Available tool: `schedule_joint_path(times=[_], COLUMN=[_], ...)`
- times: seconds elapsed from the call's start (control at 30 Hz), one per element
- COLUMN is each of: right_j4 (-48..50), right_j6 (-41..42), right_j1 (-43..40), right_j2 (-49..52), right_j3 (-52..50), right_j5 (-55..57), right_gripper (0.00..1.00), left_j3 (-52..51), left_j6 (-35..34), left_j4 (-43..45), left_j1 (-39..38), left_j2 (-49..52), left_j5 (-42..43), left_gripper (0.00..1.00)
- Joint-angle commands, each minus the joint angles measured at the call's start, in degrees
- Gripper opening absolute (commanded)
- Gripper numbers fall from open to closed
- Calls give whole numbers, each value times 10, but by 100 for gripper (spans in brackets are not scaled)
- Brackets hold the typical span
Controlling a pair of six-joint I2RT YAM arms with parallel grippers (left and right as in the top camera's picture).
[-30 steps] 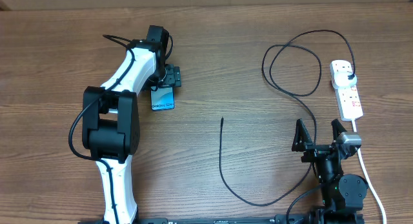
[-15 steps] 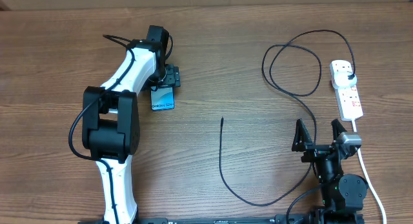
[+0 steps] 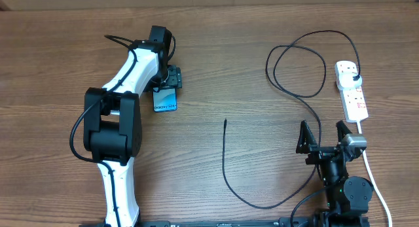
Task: Plug charger to phone and switch on socket
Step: 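Close the left gripper on the phone's top edge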
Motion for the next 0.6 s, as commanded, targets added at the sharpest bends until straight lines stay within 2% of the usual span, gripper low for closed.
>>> schedule_joint_path(times=[0.0,0.13,0.2,0.37,0.43,0.47,0.57], right_j4=[2,2,2,2,2,2,2], right_j6=[-2,-2,-2,-2,-2,-2,-2], right_j1=[2,2,2,2,2,2,2], right_j2=[-5,-5,-5,-5,-5,-5,-5], right_j3=[-6,-6,-6,-6,-6,-6,-6], right_j5=[5,5,5,5,5,5,5], right_gripper=[100,100,100,100,100,100,100], left_j3=[-6,-6,-6,-6,-6,-6,-6], left_j6=[7,7,7,7,7,7,7], left_j4=[-4,-4,-4,-4,-3,-3,-3], left_j1=[-4,-4,-4,-4,-4,-4,-4], left_j2=[23,23,23,23,23,23,23], left_j5=[-2,-2,-2,-2,-2,-2,-3], left_gripper=[76,70,64,34,18,4,4])
